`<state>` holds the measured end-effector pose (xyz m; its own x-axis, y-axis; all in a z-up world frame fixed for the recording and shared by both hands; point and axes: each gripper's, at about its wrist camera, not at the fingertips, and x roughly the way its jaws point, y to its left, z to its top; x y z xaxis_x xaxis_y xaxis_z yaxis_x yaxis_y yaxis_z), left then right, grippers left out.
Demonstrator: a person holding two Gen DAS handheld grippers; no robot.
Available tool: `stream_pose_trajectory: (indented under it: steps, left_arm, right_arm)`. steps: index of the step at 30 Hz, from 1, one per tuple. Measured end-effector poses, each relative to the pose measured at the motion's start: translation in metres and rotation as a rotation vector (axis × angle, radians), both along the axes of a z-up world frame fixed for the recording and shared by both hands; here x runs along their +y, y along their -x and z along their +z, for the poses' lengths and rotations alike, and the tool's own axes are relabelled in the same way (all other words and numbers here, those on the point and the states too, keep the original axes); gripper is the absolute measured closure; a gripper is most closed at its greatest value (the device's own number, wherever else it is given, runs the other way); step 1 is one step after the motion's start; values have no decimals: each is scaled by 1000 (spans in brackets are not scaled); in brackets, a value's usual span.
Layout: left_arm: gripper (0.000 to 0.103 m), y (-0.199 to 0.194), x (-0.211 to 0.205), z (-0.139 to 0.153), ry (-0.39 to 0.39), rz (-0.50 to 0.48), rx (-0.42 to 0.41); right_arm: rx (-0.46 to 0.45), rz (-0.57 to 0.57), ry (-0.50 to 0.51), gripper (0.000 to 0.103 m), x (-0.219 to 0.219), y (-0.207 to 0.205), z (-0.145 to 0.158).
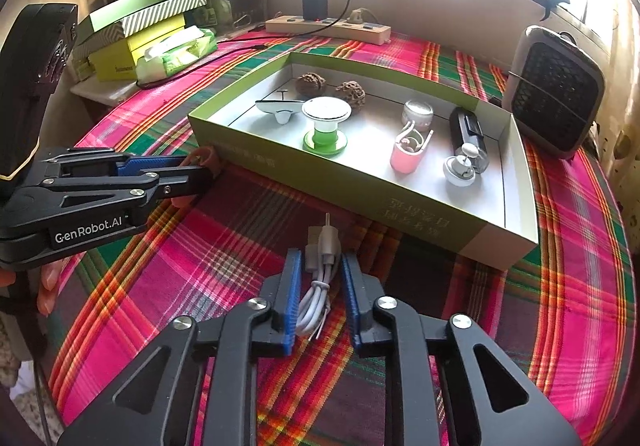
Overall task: Organize objects
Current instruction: 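Close the left tool on the pink ear hook while the right holds the cable, then carry the pink hook in the left tool and cable in the right into the box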
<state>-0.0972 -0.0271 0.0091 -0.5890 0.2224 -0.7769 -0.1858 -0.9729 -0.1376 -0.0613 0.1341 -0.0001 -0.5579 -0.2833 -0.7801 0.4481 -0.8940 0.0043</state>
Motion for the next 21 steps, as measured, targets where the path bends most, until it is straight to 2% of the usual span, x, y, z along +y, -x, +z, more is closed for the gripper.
stream_pose_trajectory:
  steps: [13, 21]
  left_arm:
    - [81, -9, 5, 12, -5, -20, 32]
    - [81, -14, 9, 25, -6, -36, 67]
  right_arm:
    - [4, 7, 28, 84, 1, -2, 4]
    - [30, 16, 56, 84, 2, -6, 19]
